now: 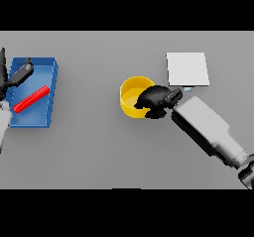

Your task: Pick up the red beaker and tilt it to pour out 1 green nut into yellow bowl. Pick up the yellow bowl and place it on the metallic measuring scale.

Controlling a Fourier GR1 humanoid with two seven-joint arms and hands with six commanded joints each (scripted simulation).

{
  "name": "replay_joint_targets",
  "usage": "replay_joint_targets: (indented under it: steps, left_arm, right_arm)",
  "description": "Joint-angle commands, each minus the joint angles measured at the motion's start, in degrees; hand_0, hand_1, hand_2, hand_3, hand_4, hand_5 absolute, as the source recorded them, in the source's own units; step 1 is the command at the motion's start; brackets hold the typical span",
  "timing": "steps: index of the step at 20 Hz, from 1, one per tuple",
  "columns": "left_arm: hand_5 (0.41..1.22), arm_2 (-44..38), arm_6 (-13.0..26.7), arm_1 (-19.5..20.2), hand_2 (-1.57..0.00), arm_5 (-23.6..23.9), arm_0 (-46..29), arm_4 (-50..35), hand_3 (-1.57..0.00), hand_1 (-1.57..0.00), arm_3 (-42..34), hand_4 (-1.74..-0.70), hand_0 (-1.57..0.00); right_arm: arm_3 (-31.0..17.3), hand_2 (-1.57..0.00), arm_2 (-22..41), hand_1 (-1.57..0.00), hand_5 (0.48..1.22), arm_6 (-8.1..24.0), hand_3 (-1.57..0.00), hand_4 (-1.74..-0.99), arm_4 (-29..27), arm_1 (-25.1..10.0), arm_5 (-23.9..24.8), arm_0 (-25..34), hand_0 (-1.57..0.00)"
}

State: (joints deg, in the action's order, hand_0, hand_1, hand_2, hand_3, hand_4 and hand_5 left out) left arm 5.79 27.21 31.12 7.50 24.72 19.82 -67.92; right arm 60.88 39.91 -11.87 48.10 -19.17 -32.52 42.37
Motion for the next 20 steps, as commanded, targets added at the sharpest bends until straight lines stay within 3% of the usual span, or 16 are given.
replay_joint_targets:
  steps: [1,4,7,12,16,18,20]
  left_arm:
    - [0.690,0.2,0.0,-0.3,0.00,0.1,0.1,0.1,0.00,0.00,0.2,-0.74,0.00]
    - [0.688,0.0,-0.4,0.0,0.00,-0.5,0.5,-0.2,0.00,0.00,0.8,-0.74,0.00]
    - [0.685,-0.1,-0.8,0.2,0.00,-0.5,0.1,-0.2,0.00,0.00,0.8,-0.73,0.00]
    - [0.690,-0.2,-1.2,0.4,0.00,-0.3,0.3,-0.1,0.00,0.00,0.4,-0.74,0.00]
    - [0.693,0.0,-0.2,0.4,0.00,-0.6,1.0,0.0,0.00,0.00,0.3,-0.74,0.00]
    - [0.697,-0.2,-0.8,0.6,0.00,-0.6,1.1,-0.1,0.00,0.00,1.0,-0.74,0.00]
    - [0.697,-0.5,-1.6,0.5,0.00,-0.6,0.5,-0.7,0.00,0.00,0.5,-0.75,0.00]
  right_arm:
    - [0.6,-1.25,0.1,-1.42,1.180,0.1,-1.27,-1.681,0.0,-0.6,-0.4,-0.2,-1.42]
    - [1.6,-1.29,0.0,-1.49,1.200,1.3,-1.39,-1.710,-0.5,-0.6,0.5,-1.0,-1.49]
    - [2.0,-1.31,-0.2,-1.53,1.210,0.0,-1.40,-1.725,-0.9,-1.5,0.7,-0.1,-1.53]
    - [6.7,-1.40,-2.6,-1.56,1.217,2.9,-1.27,-1.736,-2.2,-3.3,-2.5,0.6,-1.56]
    - [11.1,-1.42,-5.3,-1.57,1.220,5.0,-1.27,-1.739,-3.0,-5.5,-3.4,1.2,-1.57]
    - [11.3,-1.44,-6.4,-1.57,1.220,5.7,-1.27,-1.740,-3.5,-5.6,-3.3,1.5,-1.57]
    - [9.5,-1.44,-7.4,-1.57,1.220,5.9,-1.38,-1.740,-3.5,-5.2,-2.7,2.7,-1.57]
